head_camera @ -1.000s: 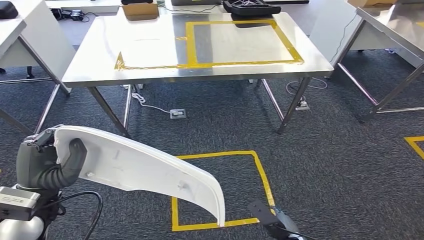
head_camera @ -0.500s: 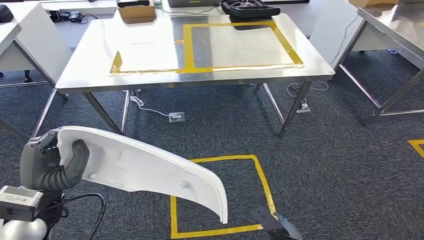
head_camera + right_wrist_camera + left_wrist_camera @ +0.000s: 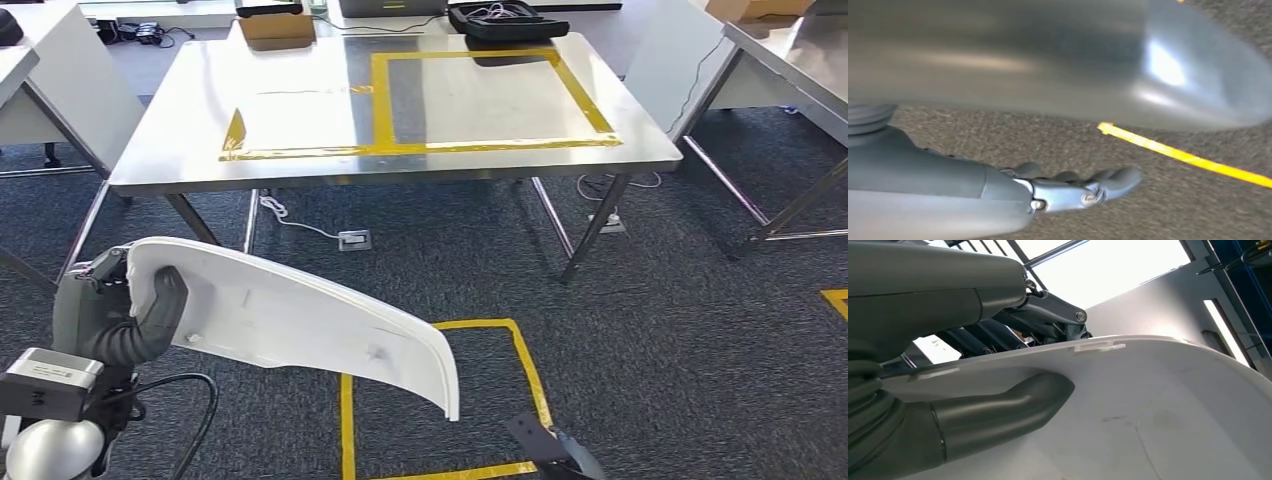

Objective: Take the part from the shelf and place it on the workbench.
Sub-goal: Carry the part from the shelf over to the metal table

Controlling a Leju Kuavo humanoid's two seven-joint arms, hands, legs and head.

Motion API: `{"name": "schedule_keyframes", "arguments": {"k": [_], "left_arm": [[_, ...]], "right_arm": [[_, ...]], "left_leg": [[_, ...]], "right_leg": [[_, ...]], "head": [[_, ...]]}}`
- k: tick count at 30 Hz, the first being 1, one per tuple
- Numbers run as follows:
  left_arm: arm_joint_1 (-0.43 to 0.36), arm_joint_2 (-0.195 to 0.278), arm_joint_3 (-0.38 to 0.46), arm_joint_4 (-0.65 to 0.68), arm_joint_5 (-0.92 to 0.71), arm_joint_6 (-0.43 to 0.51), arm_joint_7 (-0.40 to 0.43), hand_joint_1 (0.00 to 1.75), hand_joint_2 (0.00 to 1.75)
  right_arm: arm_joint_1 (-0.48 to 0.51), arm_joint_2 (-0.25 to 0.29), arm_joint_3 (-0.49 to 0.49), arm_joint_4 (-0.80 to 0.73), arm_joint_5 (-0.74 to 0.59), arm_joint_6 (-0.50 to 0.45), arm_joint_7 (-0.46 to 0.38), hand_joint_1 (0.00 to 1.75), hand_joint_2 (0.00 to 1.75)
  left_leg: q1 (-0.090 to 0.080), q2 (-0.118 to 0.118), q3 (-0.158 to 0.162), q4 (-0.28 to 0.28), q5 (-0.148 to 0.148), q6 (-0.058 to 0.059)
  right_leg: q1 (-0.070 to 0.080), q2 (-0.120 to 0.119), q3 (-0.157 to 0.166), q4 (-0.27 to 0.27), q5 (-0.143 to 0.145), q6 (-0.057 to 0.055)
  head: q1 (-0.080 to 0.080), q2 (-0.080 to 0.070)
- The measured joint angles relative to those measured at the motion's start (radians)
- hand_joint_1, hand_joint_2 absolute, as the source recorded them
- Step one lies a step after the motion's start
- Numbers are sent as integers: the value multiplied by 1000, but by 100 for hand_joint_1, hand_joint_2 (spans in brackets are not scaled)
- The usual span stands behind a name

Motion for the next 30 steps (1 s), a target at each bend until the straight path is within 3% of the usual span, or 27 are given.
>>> {"name": "schedule_keyframes", "arguments": {"k": [2,5,6,7,8,10,12,15,17,18,21,22,23,25,26,28,30], "left_arm": [[-18,-2,0,10,-1,-1,0,175,175],[-34,-5,0,27,-1,-2,0,175,175],[-35,-5,0,33,-1,-2,0,175,175],[-35,-6,0,38,-1,-3,0,175,175],[-37,-6,0,42,-1,-3,-1,175,175],[-42,-6,0,51,0,-3,-7,175,175],[-48,-6,0,60,1,-3,-14,175,175],[-51,-5,0,66,2,-3,-20,175,175],[-55,-4,0,67,3,-2,-23,175,175],[-57,-3,0,68,3,-2,-23,175,175],[-57,0,0,74,4,-2,-24,175,175],[-56,1,0,76,4,-1,-24,175,175],[-55,2,0,77,5,-1,-24,175,175],[-55,5,0,78,5,0,-24,175,175],[-55,6,0,78,5,0,-25,175,175],[-55,6,0,78,6,2,-27,175,175],[-55,8,1,77,9,4,-30,175,175]], "right_arm": [[-11,0,0,0,2,1,8,0,0],[-19,0,0,0,4,2,15,0,0],[-18,0,0,0,4,2,17,0,0],[-17,0,0,0,4,2,18,0,0],[-17,0,0,0,4,2,19,0,0],[-18,0,0,0,4,2,19,0,0],[-19,-1,0,0,6,2,20,0,0],[-20,-2,0,0,10,5,20,0,0],[-21,-3,0,0,12,9,20,0,0],[-21,-4,0,0,13,11,20,0,0],[-22,-4,0,0,16,16,21,0,0],[-22,-4,0,0,17,18,21,0,0],[-22,-4,0,0,18,19,21,0,0],[-22,-4,1,0,19,20,21,0,0],[-23,-4,1,0,19,20,21,0,0],[-28,-4,1,0,21,21,22,0,0],[-34,-5,2,0,24,21,22,0,0]], "left_leg": [[3,1,9,-7,-3,12],[4,3,20,-9,-14,23],[4,3,25,-9,-19,24],[4,3,30,-9,-24,23],[4,2,38,-9,-30,22],[3,1,57,-8,-44,16],[-1,0,65,-7,-56,6],[-1,-1,70,-12,-65,-12],[-1,1,64,19,-84,-23],[0,2,44,63,-104,-27],[2,3,-72,252,-162,-34],[2,3,-97,276,-153,-34],[2,3,-103,262,-123,-32],[1,3,-65,138,-29,-25],[-1,3,-38,72,3,-20],[-3,3,-9,2,22,-10],[-4,1,-6,-3,13,-1]], "right_leg": [[-2,-2,-17,41,-23,12],[-5,-4,-129,234,-93,24],[-5,-4,-165,283,-99,26],[-6,-4,-185,295,-82,26],[-6,-4,-184,266,-46,25],[-6,-4,-139,132,48,20],[-2,-5,-99,31,87,10],[-1,-3,-89,10,77,-10],[-5,-3,-74,2,73,-24],[-6,-4,-66,-1,70,-29],[-5,-5,-49,-2,55,-36],[-4,-5,-43,-2,49,-36],[-4,-4,-35,-2,43,-35],[-4,-2,-16,-2,29,-31],[-2,-1,-9,0,22,-26],[0,-1,-4,1,11,-16],[1,-1,-2,-2,6,-6]], "head": [[0,0],[1,0],[1,0],[1,0],[1,0],[1,0],[1,0],[0,0],[0,0],[-1,0],[-1,0],[-1,0],[-1,0],[-1,0],[-1,0],[0,0],[2,0]]}}
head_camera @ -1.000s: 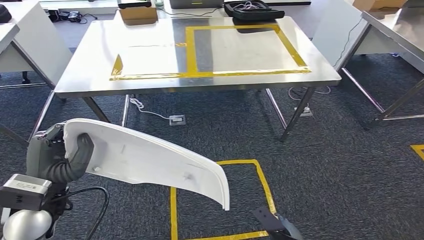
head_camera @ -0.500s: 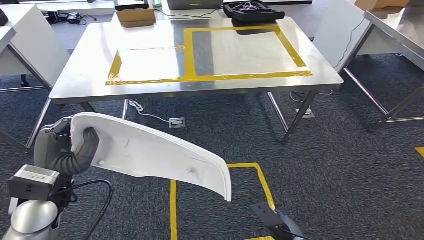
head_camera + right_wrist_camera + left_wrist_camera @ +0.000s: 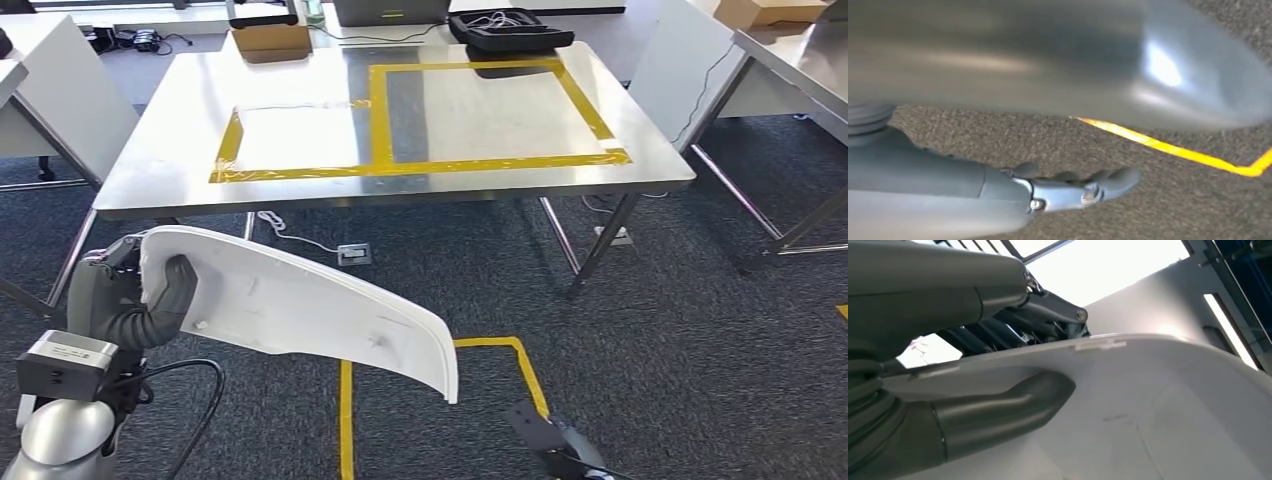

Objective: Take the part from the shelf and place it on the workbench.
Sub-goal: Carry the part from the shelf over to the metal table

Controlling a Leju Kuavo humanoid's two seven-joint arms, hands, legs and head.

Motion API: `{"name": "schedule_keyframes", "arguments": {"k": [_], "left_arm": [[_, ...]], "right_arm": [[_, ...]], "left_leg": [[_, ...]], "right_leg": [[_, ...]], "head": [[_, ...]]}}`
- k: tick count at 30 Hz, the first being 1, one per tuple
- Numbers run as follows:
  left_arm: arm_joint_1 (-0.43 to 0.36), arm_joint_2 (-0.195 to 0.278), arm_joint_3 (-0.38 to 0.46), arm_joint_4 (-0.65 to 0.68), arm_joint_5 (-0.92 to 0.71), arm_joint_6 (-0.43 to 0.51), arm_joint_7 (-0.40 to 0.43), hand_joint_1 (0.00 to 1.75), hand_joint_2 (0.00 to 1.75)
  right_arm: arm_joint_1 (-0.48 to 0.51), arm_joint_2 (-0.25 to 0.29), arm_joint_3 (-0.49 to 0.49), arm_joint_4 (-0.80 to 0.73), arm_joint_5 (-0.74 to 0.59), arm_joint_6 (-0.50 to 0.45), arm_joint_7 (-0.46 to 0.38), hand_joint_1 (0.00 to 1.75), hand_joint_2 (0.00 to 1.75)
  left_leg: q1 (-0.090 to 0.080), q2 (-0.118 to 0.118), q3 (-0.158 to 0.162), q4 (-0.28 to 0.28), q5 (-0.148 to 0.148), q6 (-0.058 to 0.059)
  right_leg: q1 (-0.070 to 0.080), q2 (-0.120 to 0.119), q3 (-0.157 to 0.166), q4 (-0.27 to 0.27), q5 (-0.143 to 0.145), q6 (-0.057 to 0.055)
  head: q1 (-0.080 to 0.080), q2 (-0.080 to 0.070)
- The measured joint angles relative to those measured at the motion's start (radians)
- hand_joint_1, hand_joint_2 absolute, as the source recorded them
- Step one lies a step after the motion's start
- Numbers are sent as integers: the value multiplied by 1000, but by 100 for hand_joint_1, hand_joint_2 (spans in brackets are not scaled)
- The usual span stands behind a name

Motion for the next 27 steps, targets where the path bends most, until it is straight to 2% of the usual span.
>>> {"name": "schedule_keyframes", "arguments": {"k": [2,3,5,6,7,8,9,10,11,12,13,16,18,19,21,22,23,24,26,27], "left_arm": [[-1,1,1,-2,2,3,-2,175,175],[-1,1,1,-4,3,5,-3,175,175],[-1,1,1,-4,4,6,-4,175,175],[1,1,1,-4,4,7,-4,175,175],[2,1,1,-4,4,7,-4,175,175],[3,1,1,-4,4,7,-4,175,175],[4,1,1,-4,4,7,-4,175,175],[5,1,1,-4,5,8,-4,175,175],[5,1,1,-4,5,8,-4,175,175],[5,1,1,-4,5,8,-4,175,175],[5,1,1,-4,5,8,-4,175,175],[5,1,2,-5,5,10,-4,175,175],[5,1,2,-5,5,11,-5,175,175],[6,1,2,-5,5,12,-6,175,175],[9,1,2,-2,5,13,-6,175,175],[10,1,2,0,5,13,-6,175,175],[10,1,2,2,5,13,-6,175,175],[10,1,2,3,5,13,-6,175,175],[8,1,2,4,5,13,-6,175,175],[7,1,1,4,5,13,-7,175,175]], "right_arm": [[-5,-1,1,0,3,0,0,0,0],[-8,-2,1,0,4,0,0,0,0],[-11,-5,1,0,4,0,1,0,0],[-11,-6,1,0,4,0,1,0,0],[-11,-8,1,0,4,0,1,0,0],[-10,-8,1,0,4,0,1,0,0],[-10,-9,2,0,4,0,1,0,0],[-11,-9,2,0,4,0,1,0,0],[-11,-9,2,0,4,0,1,0,0],[-11,-10,2,0,4,0,1,0,0],[-11,-10,2,0,4,0,1,0,0],[-10,-10,1,0,3,0,1,0,0],[-10,-10,1,0,0,-2,0,0,0],[-10,-10,1,0,-2,-3,-1,0,0],[-7,-10,1,0,-7,-6,-2,0,0],[-5,-10,1,0,-8,-7,-2,0,0],[-3,-10,1,0,-10,-8,-3,0,0],[-1,-10,1,0,-12,-9,-3,0,0],[1,-10,1,0,-13,-10,-4,0,0],[1,-9,1,1,-13,-10,-5,0,0]], "left_leg": [[3,0,8,-7,-3,12],[6,0,13,-10,-5,17],[7,1,19,-11,-12,24],[7,1,21,-11,-15,25],[7,1,25,-11,-19,25],[7,0,31,-11,-24,23],[8,0,39,-11,-30,21],[8,0,47,-10,-36,18],[6,-1,53,-9,-43,13],[5,-1,57,-8,-49,8],[3,-2,58,-7,-53,2],[5,-2,62,-7,-61,-17],[7,1,44,40,-85,-29],[8,1,17,94,-107,-33],[8,2,-62,230,-155,-37],[8,2,-93,274,-160,-38],[8,2,-108,282,-144,-36],[8,2,-101,249,-108,-34],[6,2,-51,116,-23,-23],[4,2,-27,56,1,-18]], "right_leg": [[-1,-1,-6,22,-15,12],[-2,-2,-26,62,-34,17],[-5,-2,-103,196,-85,25],[-7,-2,-145,258,-100,27],[-8,-2,-174,291,-97,28],[-9,-3,-184,286,-72,29],[-10,-3,-173,240,-29,29],[-11,-4,-148,168,20,29],[-11,-4,-121,98,55,27],[-10,-5,-100,45,76,23],[-9,-5,-90,19,80,18],[-6,-3,-84,10,70,-4],[-8,-3,-72,6,66,-18],[-9,-3,-66,5,62,-23],[-7,-4,-56,5,52,-29],[-6,-3,-50,5,47,-30],[-6,-3,-44,5,42,-29],[-5,-2,-35,5,36,-28],[-4,0,-19,6,22,-23],[-2,1,-15,7,16,-18]], "head": [[0,0],[0,0],[1,0],[1,0],[1,0],[1,0],[1,0],[1,0],[1,0],[1,0],[0,0],[0,0],[-1,0],[-2,0],[-2,0],[-2,0],[-2,0],[-2,0],[-2,0],[-2,0]]}}
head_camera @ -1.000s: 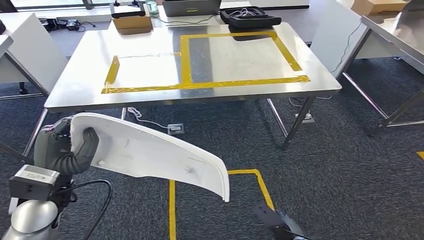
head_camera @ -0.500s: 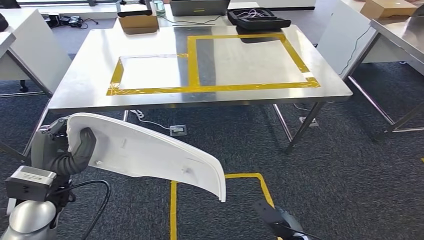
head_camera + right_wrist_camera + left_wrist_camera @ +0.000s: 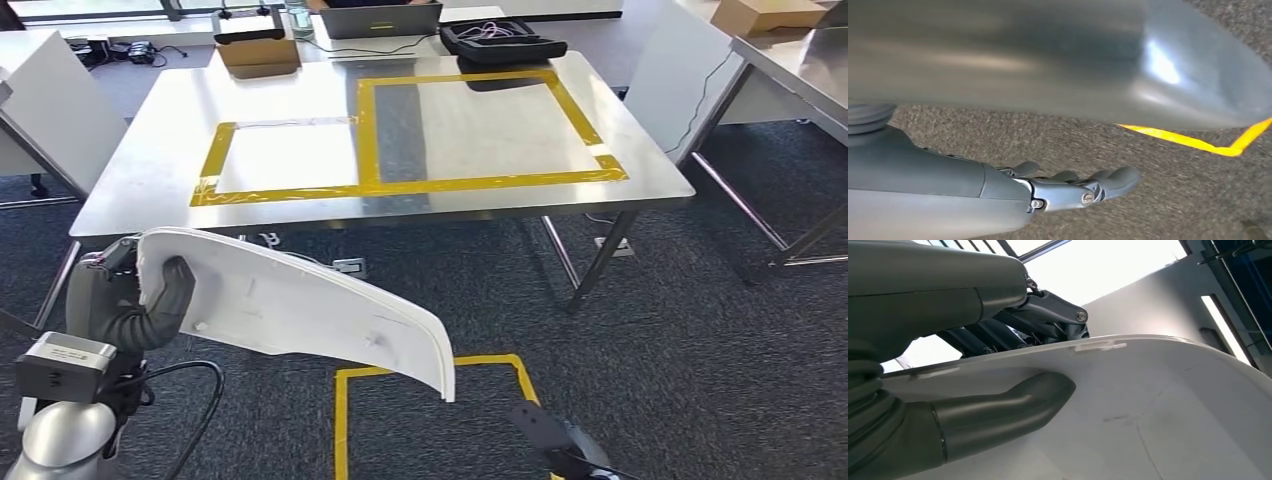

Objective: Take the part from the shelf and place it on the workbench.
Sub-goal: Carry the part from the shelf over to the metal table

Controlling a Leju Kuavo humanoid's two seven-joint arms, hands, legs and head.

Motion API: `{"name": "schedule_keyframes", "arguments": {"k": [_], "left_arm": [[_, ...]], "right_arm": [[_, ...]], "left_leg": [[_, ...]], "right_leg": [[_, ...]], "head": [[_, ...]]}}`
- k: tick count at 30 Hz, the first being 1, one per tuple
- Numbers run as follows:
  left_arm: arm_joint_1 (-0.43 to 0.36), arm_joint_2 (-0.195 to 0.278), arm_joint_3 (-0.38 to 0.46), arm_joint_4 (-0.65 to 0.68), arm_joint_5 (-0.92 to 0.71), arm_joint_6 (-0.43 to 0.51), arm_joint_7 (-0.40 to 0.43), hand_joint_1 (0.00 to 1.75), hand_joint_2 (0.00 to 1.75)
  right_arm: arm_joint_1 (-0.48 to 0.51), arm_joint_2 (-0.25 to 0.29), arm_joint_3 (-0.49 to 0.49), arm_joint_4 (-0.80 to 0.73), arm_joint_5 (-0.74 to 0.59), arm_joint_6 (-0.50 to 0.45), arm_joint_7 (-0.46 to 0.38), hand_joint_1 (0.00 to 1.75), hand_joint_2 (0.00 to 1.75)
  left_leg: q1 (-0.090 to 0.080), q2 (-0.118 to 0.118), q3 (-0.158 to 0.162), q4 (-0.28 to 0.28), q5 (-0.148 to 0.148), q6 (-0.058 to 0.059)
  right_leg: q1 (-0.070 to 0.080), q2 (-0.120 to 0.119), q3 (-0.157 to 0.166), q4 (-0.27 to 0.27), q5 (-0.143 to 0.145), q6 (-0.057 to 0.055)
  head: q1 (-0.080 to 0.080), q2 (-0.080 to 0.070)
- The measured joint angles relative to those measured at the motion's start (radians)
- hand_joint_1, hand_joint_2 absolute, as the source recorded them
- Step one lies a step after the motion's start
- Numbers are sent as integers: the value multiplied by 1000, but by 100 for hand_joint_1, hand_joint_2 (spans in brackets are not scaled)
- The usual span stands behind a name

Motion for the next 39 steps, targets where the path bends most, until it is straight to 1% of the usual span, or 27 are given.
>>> {"name": "schedule_keyframes", "arguments": {"k": [1,2,5,6,7,9,10,11,12,14,15,16,19,21,22,23,25,26,27,28,29,30,31,32,36,37,39], "left_arm": [[0,-1,0,0,0,0,-1,175,175],[-1,-1,-1,0,0,0,-2,175,175],[-1,-2,-1,-2,1,0,-4,175,175],[-1,-3,0,-3,1,0,-4,175,175],[-2,-4,0,-3,1,0,-5,175,175],[0,-5,0,-4,2,0,-5,175,175],[2,-5,-1,-4,2,0,-5,175,175],[4,-5,-1,-4,2,0,-5,175,175],[4,-5,0,-4,2,0,-5,175,175],[4,-6,0,-4,2,0,-5,175,175],[4,-6,0,-4,2,0,-5,175,175],[4,-6,0,-4,2,0,-5,175,175],[3,-6,-1,-6,2,0,-5,175,175],[4,-5,-1,-9,2,0,-5,175,175],[5,-5,-1,-12,2,0,-5,175,175],[7,-5,-1,-14,2,0,-5,175,175],[15,-5,-1,-17,1,0,-5,175,175],[20,-5,-1,-17,1,0,-5,175,175],[22,-4,-1,-19,0,0,-5,175,175],[23,-4,-1,-20,0,0,-5,175,175],[23,-4,-1,-22,0,0,-5,175,175],[23,-3,-1,-25,0,0,-5,175,175],[23,-3,-1,-27,0,0,-4,175,175],[24,-4,-1,-28,0,0,-3,175,175],[23,-2,0,-35,-3,-3,1,175,175],[23,-2,0,-36,-3,-5,1,175,175],[22,-3,0,-35,-4,-9,1,175,175]], "right_arm": [[0,0,0,0,0,0,-1,0,0],[1,0,0,0,0,0,-1,0,0],[1,0,0,1,0,-1,-2,0,0],[1,0,0,1,-1,-2,-3,0,0],[0,0,0,1,-1,-4,-4,0,0],[4,0,0,3,-3,-8,-7,0,0],[7,-1,0,5,-4,-9,-8,0,0],[10,-1,0,6,-4,-9,-9,0,0],[13,-1,0,7,-5,-10,-10,0,0],[14,-2,0,7,-5,-10,-12,0,0],[14,-2,0,7,-5,-10,-12,0,0],[15,-3,0,7,-5,-10,-12,0,0],[18,-3,0,8,-5,-11,-12,0,0],[18,-3,0,8,-4,-11,-13,0,0],[18,-3,0,8,-4,-11,-13,0,0],[18,-2,0,8,-4,-11,-13,0,0],[18,-2,0,8,-3,-9,-13,0,0],[18,-2,0,8,-3,-9,-12,0,0],[18,-1,0,8,-3,-8,-12,0,0],[18,-1,0,8,-3,-8,-12,0,0],[18,0,0,8,-3,-8,-12,0,0],[17,1,0,8,-3,-8,-12,0,0],[17,2,0,8,-2,-8,-12,0,0],[16,2,0,8,-2,-8,-12,0,0],[12,4,0,8,-2,-8,-11,0,0],[9,5,0,8,-2,-8,-9,0,0],[6,5,0,8,-4,-8,-7,0,0]], "left_leg": [[-2,0,14,-36,9,5],[-4,-1,19,-48,4,10],[-2,-2,27,-59,-3,26],[0,-2,33,-63,-5,32],[2,-1,39,-66,-8,38],[2,1,46,-66,-16,44],[2,0,50,-66,-21,44],[3,0,56,-66,-26,44],[3,-1,63,-65,-32,42],[3,-2,80,-63,-46,35],[2,-2,86,-61,-53,30],[1,-3,89,-60,-59,24],[0,-3,93,-63,-68,5],[2,-2,86,-39,-82,-6],[3,-1,66,4,-102,-12],[3,0,33,68,-129,-15],[4,0,-49,204,-174,-19],[4,0,-74,236,-170,-18],[4,0,-80,226,-145,-16],[3,0,-64,176,-102,-13],[3,0,-37,102,-53,-8],[1,0,-8,31,-20,-3],[-1,0,13,-20,-1,3],[-3,0,22,-46,2,8],[-3,-2,34,-60,-8,30],[-1,-1,41,-64,-10,36],[0,1,49,-67,-17,45]], "right_leg": [[1,1,1,1,-4,5],[2,1,1,0,-7,10],[0,0,2,7,-19,27],[-1,-1,-10,33,-33,33],[-2,-2,-33,81,-55,37],[-4,-2,-114,218,-104,44],[-5,-2,-150,270,-113,46],[-6,-3,-172,289,-102,47],[-7,-3,-172,266,-69,48],[-10,-5,-125,133,20,47],[-9,-5,-99,69,48,44],[-8,-6,-81,28,61,39],[-4,-4,-71,7,53,19],[-5,-4,-62,3,50,6],[-6,-5,-56,1,47,0],[-6,-5,-51,1,42,-5],[-5,-6,-40,1,32,-9],[-4,-5,-34,1,27,-9],[-4,-4,-26,1,22,-8],[-4,-3,-16,1,15,-7],[-4,-3,-7,1,8,-4],[-2,-2,0,2,1,0],[0,-2,3,3,-5,5],[0,-2,4,3,-9,10],[-2,-4,2,15,-24,32],[-2,-4,-13,48,-40,37],[-4,-4,-82,165,-83,43]], "head": [[0,0],[1,0],[1,0],[1,0],[1,0],[2,0],[2,0],[2,0],[2,0],[2,0],[2,0],[2,0],[1,0],[0,0],[0,0],[-1,0],[-1,0],[-1,0],[-1,0],[-1,0],[-1,0],[-1,0],[-1,0],[-1,0],[1,0],[1,0],[2,0]]}}
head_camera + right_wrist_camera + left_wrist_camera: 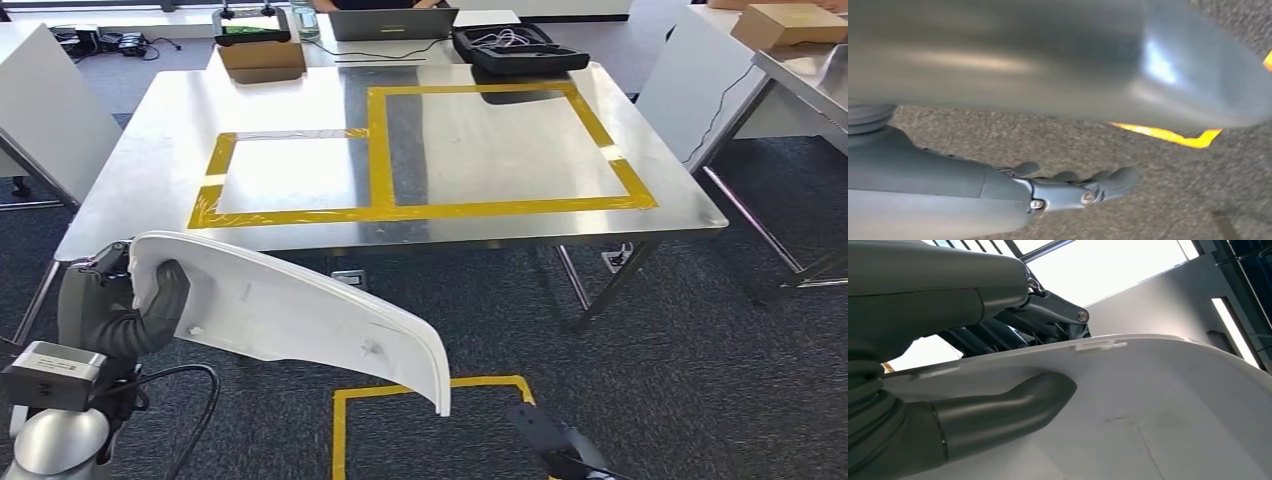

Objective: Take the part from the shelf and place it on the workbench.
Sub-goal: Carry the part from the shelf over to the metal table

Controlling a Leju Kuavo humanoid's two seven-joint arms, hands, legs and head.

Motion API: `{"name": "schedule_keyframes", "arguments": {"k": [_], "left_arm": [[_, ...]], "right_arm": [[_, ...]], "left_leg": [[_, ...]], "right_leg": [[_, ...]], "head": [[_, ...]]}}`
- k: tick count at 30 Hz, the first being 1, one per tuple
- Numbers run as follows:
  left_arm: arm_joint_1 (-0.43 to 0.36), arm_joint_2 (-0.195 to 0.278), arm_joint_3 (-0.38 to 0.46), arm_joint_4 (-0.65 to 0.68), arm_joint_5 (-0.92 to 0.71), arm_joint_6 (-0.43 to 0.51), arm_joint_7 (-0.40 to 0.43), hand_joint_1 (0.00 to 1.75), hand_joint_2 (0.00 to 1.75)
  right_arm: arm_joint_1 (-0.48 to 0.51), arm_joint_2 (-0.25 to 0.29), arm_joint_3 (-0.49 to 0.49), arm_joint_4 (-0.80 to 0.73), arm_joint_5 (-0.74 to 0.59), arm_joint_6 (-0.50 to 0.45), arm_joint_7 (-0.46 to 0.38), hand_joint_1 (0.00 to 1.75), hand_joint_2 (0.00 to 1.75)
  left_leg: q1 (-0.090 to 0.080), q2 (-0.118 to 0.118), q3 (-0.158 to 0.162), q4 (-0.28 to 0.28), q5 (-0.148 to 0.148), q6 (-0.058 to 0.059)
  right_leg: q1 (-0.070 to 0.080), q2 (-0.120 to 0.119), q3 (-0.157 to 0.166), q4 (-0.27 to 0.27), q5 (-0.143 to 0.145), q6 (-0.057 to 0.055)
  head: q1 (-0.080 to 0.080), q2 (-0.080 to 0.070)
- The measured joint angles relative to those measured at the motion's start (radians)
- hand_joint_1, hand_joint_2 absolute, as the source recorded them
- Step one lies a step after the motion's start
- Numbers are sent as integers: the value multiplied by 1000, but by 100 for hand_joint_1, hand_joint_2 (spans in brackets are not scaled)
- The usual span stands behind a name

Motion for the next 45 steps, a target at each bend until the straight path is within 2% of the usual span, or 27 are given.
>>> {"name": "schedule_keyframes", "arguments": {"k": [1,2,3,5,7,8,12,14,16,17,18,19,21,22,24,27,29,31,32,33,34,35,37,38,42,44,45], "left_arm": [[1,0,0,2,0,-1,0,175,175],[2,0,0,4,-1,-3,0,175,175],[4,0,0,6,-2,-5,0,175,175],[7,0,0,9,-4,-8,0,175,175],[7,0,0,10,-5,-8,0,175,175],[7,0,0,10,-5,-8,0,175,175],[7,0,-1,10,-5,-8,0,175,175],[6,0,-1,10,-5,-8,0,175,175],[11,0,-2,14,4,-8,-3,175,175],[14,0,-2,16,11,-9,-6,175,175],[16,1,-1,19,18,-9,-10,175,175],[17,1,-1,21,24,-9,-13,175,175],[17,2,0,23,28,-9,-16,175,175],[16,2,0,24,28,-9,-17,175,175],[13,1,0,27,32,-14,-18,175,175],[2,-2,-1,38,41,-21,-23,175,175],[-12,-5,-1,49,49,-16,-35,175,175],[-21,-6,-1,66,59,-9,-49,175,175],[-22,-6,-1,74,62,-6,-54,175,175],[-23,-6,-1,82,65,-5,-59,175,175],[-24,-6,-2,90,67,-5,-62,175,175],[-28,-6,-4,96,67,-5,-65,175,175],[-37,-6,-9,106,68,-6,-69,175,175],[-42,-6,-13,110,68,-7,-69,175,175],[-56,-6,-25,116,67,-12,-65,175,175],[-65,-5,-27,116,67,-16,-60,175,175],[-68,-4,-28,117,66,-19,-57,175,175]], "right_arm": [[1,0,0,0,-4,0,0,0,0],[3,0,0,0,-8,0,-1,0,0],[5,0,-1,1,-12,0,-3,0,0],[7,0,-1,1,-16,-1,-6,0,0],[6,0,-1,4,-16,-2,-6,0,0],[6,0,-1,5,-15,-2,-6,0,0],[7,-1,-1,8,-13,-2,-6,0,0],[6,-1,-1,8,-10,-2,-5,0,0],[6,-1,-1,9,-8,-1,-3,0,0],[7,-1,-1,11,-7,0,-1,0,0],[7,-1,-1,13,-5,1,2,0,0],[8,-2,-1,15,-3,2,4,0,0],[8,-3,-1,17,-1,1,5,0,0],[7,-4,-1,18,-3,-1,3,0,0],[7,-7,-2,19,-11,-7,-7,0,0],[8,-12,-5,19,-23,-16,-20,0,0],[7,-15,-7,19,-24,-18,-22,0,0],[9,-17,-8,21,-24,-18,-19,0,0],[12,-19,-8,22,-24,-19,-16,0,0],[14,-20,-9,23,-26,-20,-13,0,0],[16,-20,-9,24,-28,-22,-11,0,0],[18,-21,-10,25,-31,-24,-10,0,0],[19,-23,-13,26,-37,-30,-11,0,0],[19,-24,-15,27,-39,-33,-13,0,0],[25,-24,-22,30,-44,-43,-23,0,0],[25,-23,-25,30,-45,-47,-26,0,0],[25,-22,-27,30,-47,-50,-26,0,0]], "left_leg": [[0,0,3,0,-4,2],[0,0,7,0,-9,2],[0,-1,13,1,-14,1],[1,-2,28,2,-26,-4],[-2,-3,40,5,-39,-14],[-3,-3,42,5,-44,-20],[-1,-2,46,14,-61,-44],[1,-1,10,93,-98,-53],[2,-1,-67,227,-146,-58],[2,-1,-100,274,-153,-59],[3,-1,-118,288,-140,-59],[3,-1,-115,263,-108,-57],[2,-1,-69,136,-23,-50],[1,-1,-44,74,4,-46],[-3,-2,-20,18,14,-36],[-4,-3,-13,10,7,-17],[0,-1,-4,3,4,-5],[-1,1,2,3,-3,3],[-1,1,5,3,-7,4],[-2,1,8,4,-11,4],[-2,0,14,4,-15,4],[-2,0,21,4,-20,2],[-3,-1,33,5,-32,-4],[-5,-2,36,6,-37,-9],[-5,-2,43,6,-50,-33],[-4,-1,23,60,-78,-45],[-2,-1,-7,118,-102,-49]], "right_leg": [[-1,0,-42,62,-17,2],[-2,0,-73,100,-17,4],[-3,0,-87,103,2,5],[-4,-1,-59,3,86,4],[-3,-1,-10,-115,140,-3],[-1,-2,4,-147,146,-9],[0,0,17,-164,134,-37],[-3,0,30,-167,129,-48],[-2,-1,40,-167,119,-54],[-2,-1,45,-167,115,-54],[-2,0,50,-167,110,-54],[-1,1,58,-167,104,-52],[-1,2,74,-167,92,-46],[0,3,80,-166,85,-41],[2,3,84,-167,77,-29],[0,2,86,-165,69,-11],[-1,1,55,-102,37,-1],[-1,0,-25,35,-13,5],[-2,0,-66,94,-26,7],[-2,0,-92,122,-20,7],[-2,0,-96,107,9,7],[-2,0,-80,54,52,4],[1,-1,-23,-91,131,-4],[3,-2,-4,-138,148,-10],[5,-1,13,-170,143,-33],[0,0,27,-176,139,-44],[0,-1,33,-177,136,-48]], "head": [[0,0],[0,0],[0,0],[0,0],[0,0],[0,0],[-1,0],[-3,0],[-3,0],[-3,0],[-3,0],[-3,0],[-3,0],[-3,0],[-2,0],[0,0],[0,0],[1,0],[1,0],[1,0],[1,0],[1,0],[1,0],[1,0],[1,0],[0,0],[0,0]]}}
